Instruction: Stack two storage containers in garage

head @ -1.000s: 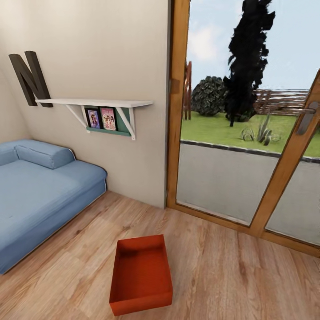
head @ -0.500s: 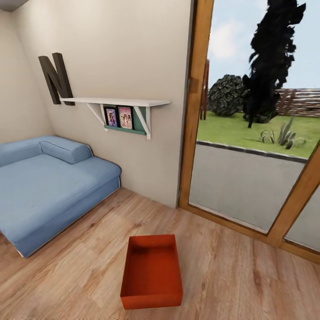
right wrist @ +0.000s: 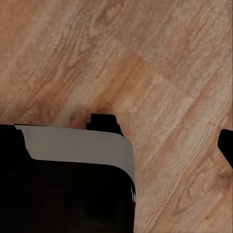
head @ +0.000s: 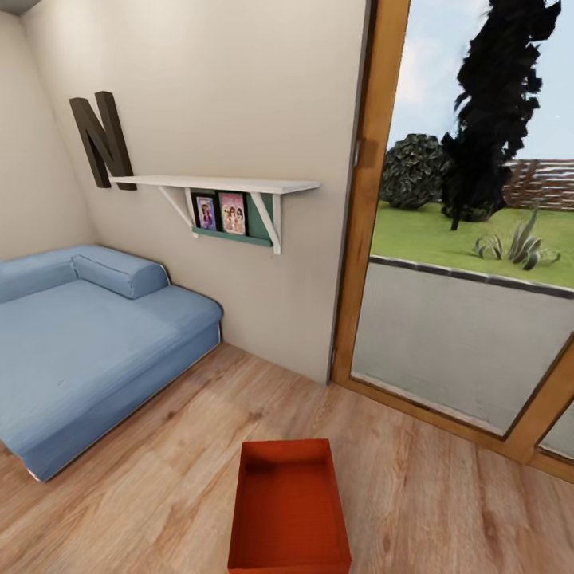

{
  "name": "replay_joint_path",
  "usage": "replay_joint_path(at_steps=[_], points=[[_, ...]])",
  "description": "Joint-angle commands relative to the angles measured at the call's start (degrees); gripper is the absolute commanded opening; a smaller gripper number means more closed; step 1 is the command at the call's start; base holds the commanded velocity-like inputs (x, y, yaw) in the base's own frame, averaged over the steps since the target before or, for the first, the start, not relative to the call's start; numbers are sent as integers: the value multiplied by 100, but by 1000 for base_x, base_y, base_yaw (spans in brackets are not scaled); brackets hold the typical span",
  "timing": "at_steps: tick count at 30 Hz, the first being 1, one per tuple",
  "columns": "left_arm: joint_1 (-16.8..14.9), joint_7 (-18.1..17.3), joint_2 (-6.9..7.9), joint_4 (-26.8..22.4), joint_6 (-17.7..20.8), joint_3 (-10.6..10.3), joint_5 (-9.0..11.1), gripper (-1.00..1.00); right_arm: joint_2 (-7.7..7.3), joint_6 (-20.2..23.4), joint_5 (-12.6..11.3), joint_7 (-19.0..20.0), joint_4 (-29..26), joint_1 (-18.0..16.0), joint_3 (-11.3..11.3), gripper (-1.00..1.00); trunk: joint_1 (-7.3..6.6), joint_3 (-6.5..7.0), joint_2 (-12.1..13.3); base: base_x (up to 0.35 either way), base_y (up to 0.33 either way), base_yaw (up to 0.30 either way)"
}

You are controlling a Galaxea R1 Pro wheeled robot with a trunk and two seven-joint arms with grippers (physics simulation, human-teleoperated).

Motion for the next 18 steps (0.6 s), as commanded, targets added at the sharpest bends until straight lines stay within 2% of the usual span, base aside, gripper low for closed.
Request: replay_joint_path(at_steps=[1, 8, 18], points=[[-3, -7, -1, 2, -4, 11, 54, 100, 5, -32, -55, -6, 17, -7, 48, 100, 2, -5, -2, 185, 36, 0], [-3, -7, 1, 2, -1, 15, 53, 100, 4, -32, -55, -6, 17, -7, 48, 100, 2, -5, -2, 86, 8, 0], [-3, -7, 3, 2, -5, 15, 53, 100, 4, -32, -55, -6, 17, -6, 48, 100, 2, -5, -2, 277, -34, 0]])
